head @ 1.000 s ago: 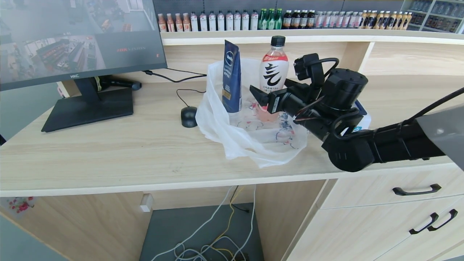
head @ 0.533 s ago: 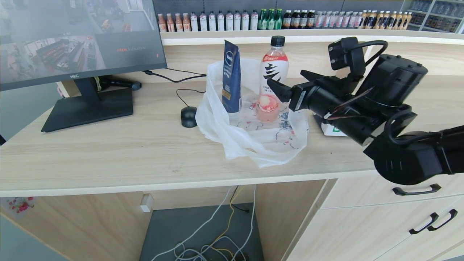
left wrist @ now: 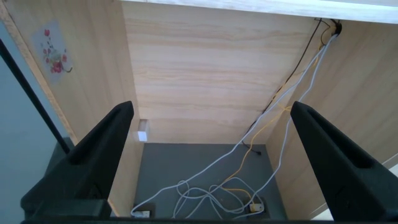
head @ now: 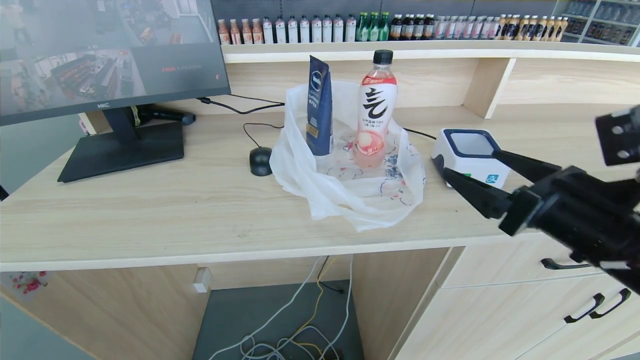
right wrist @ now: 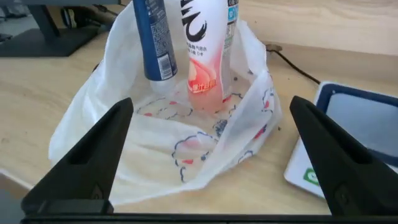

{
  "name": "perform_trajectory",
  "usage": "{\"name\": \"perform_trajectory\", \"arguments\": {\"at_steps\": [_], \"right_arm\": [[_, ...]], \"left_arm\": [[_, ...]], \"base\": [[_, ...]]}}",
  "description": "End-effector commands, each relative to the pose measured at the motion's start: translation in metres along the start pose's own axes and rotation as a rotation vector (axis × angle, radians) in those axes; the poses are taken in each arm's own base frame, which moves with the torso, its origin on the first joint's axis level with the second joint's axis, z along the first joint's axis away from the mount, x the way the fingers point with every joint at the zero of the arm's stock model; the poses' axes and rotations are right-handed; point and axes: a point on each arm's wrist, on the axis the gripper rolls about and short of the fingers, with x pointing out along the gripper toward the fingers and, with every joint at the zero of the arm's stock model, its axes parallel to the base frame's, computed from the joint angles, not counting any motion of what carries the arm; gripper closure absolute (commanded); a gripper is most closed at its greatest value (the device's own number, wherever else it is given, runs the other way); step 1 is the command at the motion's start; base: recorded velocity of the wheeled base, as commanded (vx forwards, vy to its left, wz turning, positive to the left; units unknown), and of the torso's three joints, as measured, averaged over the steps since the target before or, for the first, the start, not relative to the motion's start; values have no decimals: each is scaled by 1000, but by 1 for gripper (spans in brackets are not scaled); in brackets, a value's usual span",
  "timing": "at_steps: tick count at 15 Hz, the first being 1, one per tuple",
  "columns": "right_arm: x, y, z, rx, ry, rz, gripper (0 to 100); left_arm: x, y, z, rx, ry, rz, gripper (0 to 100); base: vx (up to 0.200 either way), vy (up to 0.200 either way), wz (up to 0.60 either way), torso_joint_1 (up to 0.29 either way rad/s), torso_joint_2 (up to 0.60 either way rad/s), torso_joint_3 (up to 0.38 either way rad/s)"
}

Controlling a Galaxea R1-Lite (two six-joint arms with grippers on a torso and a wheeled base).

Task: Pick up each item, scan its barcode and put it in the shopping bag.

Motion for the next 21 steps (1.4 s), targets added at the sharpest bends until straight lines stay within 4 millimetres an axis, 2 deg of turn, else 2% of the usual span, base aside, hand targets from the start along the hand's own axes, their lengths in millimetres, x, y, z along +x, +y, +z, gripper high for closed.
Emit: {"name": "perform_trajectory", "arguments": {"at_steps": [1, 2, 3, 5, 6, 9, 13, 15, 17, 19, 21], "right_arm": [[-118, 1, -30, 53, -19, -21, 0], [-129, 2, -36, 58, -18, -19, 0], [-153, 2, -44, 72, 0, -30, 0], [-172, 3, -54, 72, 55, -32, 0], [-193, 5, -68, 45, 125, -21, 0], [-222, 6, -91, 21, 195, 5, 0], [-241, 7, -111, -29, 229, 27, 0], [-239, 8, -110, -5, 238, 17, 0], [-233, 9, -110, 0, 321, -110, 0], [-229, 9, -110, 13, 365, -329, 0], [-232, 10, -110, 7, 332, -362, 0]], "left_arm": [[0, 0, 0, 0, 0, 0, 0], [0, 0, 0, 0, 0, 0, 0], [0, 0, 0, 0, 0, 0, 0], [0, 0, 0, 0, 0, 0, 0], [0, 0, 0, 0, 0, 0, 0], [0, 0, 0, 1, 0, 0, 0], [0, 0, 0, 1, 0, -1, 0], [0, 0, 0, 1, 0, 0, 0], [0, 0, 0, 1, 0, 0, 0], [0, 0, 0, 1, 0, 0, 0], [0, 0, 0, 0, 0, 0, 0]], "base": [[0, 0, 0, 0, 0, 0], [0, 0, 0, 0, 0, 0], [0, 0, 0, 0, 0, 0], [0, 0, 0, 0, 0, 0], [0, 0, 0, 0, 0, 0], [0, 0, 0, 0, 0, 0], [0, 0, 0, 0, 0, 0], [0, 0, 0, 0, 0, 0], [0, 0, 0, 0, 0, 0], [0, 0, 0, 0, 0, 0], [0, 0, 0, 0, 0, 0]]}}
